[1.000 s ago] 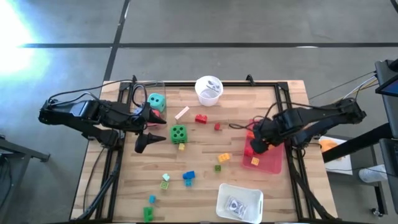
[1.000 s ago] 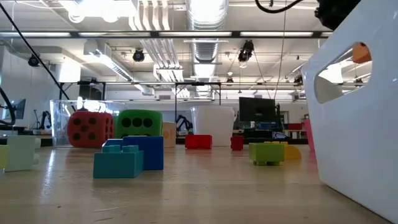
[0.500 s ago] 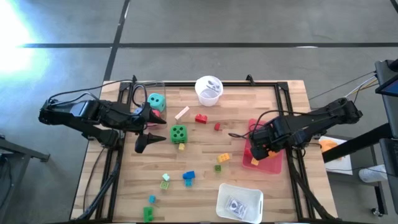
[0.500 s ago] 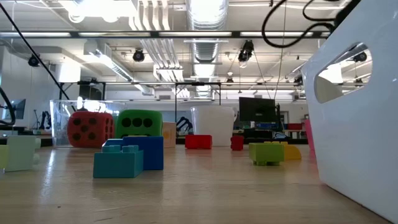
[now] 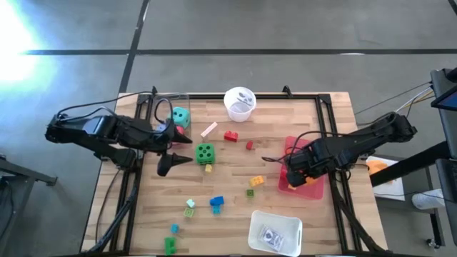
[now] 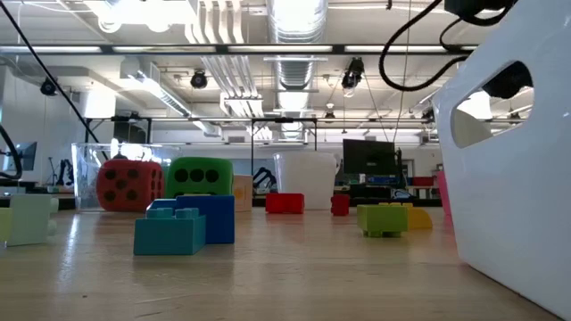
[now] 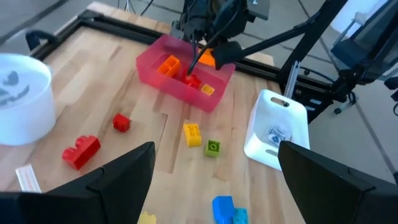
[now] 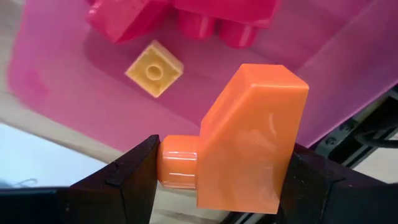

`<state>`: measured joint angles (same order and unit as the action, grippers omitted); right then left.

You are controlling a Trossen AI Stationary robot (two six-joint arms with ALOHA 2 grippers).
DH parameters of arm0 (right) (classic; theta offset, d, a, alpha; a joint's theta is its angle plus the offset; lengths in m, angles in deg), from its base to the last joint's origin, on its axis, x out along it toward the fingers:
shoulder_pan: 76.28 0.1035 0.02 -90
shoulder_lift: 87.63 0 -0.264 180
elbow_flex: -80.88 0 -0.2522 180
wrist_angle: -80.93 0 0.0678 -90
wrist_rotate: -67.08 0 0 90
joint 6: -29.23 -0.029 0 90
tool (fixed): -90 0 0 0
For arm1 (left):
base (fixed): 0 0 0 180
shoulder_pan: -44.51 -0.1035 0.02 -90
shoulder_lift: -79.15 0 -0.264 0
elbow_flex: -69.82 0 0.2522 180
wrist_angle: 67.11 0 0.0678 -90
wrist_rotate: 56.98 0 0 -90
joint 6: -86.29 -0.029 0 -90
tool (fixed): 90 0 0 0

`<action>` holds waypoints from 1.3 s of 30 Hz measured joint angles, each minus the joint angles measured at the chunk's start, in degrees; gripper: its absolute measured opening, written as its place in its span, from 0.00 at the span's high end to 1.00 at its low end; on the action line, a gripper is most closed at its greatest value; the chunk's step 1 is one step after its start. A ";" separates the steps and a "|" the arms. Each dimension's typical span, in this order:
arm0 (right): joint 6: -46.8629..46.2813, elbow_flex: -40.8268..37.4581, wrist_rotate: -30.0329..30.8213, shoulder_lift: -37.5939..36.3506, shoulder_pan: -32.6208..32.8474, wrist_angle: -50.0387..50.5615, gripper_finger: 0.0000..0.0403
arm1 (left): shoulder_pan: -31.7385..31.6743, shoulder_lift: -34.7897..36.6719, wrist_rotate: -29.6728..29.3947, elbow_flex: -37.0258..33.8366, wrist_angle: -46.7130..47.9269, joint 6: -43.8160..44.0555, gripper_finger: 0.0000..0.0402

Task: Pick & Place Toys
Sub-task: Put the orange game piece into the pink bin

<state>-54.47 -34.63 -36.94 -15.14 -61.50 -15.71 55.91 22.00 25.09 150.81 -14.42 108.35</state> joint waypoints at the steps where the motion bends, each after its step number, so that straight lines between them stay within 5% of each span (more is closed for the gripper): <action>1: 0.04 -0.49 -0.02 0.00 0.00 -0.19 0.38 | 0.00 -0.45 -0.02 0.00 -0.24 0.73 0.15; 17: 0.11 -6.35 -1.00 0.00 1.36 -5.52 0.38 | -0.13 -3.76 4.03 0.04 -0.57 11.42 0.15; 39: -1.72 -12.86 -0.72 0.00 1.38 -13.50 0.38 | -0.28 -3.71 4.31 0.28 -0.58 14.40 0.15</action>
<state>-56.19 -47.50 -37.66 -15.14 -60.12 -29.21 55.62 18.29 29.40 151.09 -15.00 122.76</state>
